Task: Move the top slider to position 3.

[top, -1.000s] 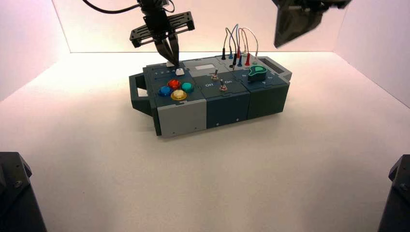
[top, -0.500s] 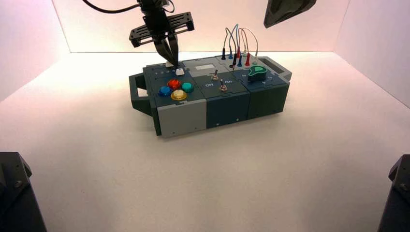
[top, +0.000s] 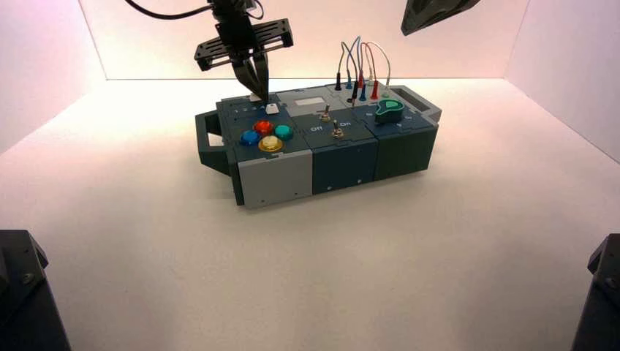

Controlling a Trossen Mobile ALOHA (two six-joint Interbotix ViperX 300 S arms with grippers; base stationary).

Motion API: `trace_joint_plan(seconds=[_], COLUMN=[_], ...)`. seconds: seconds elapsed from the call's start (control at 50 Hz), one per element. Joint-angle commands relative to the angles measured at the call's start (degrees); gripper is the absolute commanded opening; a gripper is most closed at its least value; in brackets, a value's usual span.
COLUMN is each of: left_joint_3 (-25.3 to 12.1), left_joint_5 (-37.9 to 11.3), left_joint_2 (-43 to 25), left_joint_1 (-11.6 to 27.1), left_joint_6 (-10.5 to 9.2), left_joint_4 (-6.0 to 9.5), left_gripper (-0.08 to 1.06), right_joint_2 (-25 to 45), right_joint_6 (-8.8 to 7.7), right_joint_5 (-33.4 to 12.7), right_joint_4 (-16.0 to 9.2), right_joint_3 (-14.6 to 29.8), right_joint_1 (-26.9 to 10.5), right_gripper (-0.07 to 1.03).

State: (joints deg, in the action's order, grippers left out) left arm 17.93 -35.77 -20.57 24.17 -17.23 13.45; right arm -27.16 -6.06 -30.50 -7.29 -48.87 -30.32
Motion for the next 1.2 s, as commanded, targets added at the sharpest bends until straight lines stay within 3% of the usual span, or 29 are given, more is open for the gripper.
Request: trace_joint_plan(seconds=[0.02,0.48,1.2], left_joint_3=[-1.05,-0.88,-0.62], left_joint_5=[-0.18,-0.7,-1.05], left_joint_2=[1.49,1.76,2.46], left_joint_1=[0.18,0.09,0.09], left_joint_6=[0.09,0.0,0.09], left_joint_4=[-0.18,-0.26,-1.05], left_gripper=[-0.03,-0.03,-0.03], right_joint_2=[-0.88,-1.05,-1.05], right_joint_6=[-0.26,-0.26,-0.26], right_joint_5=[0.44,0.7,0.7], right_joint_4=[-0.26,-0.18,-0.18], right_joint_3=[0.62,0.53,0.44], right_joint_1=[-0.35,-2.99,-2.99], right_gripper=[-0.02,-0.02,-0.02])
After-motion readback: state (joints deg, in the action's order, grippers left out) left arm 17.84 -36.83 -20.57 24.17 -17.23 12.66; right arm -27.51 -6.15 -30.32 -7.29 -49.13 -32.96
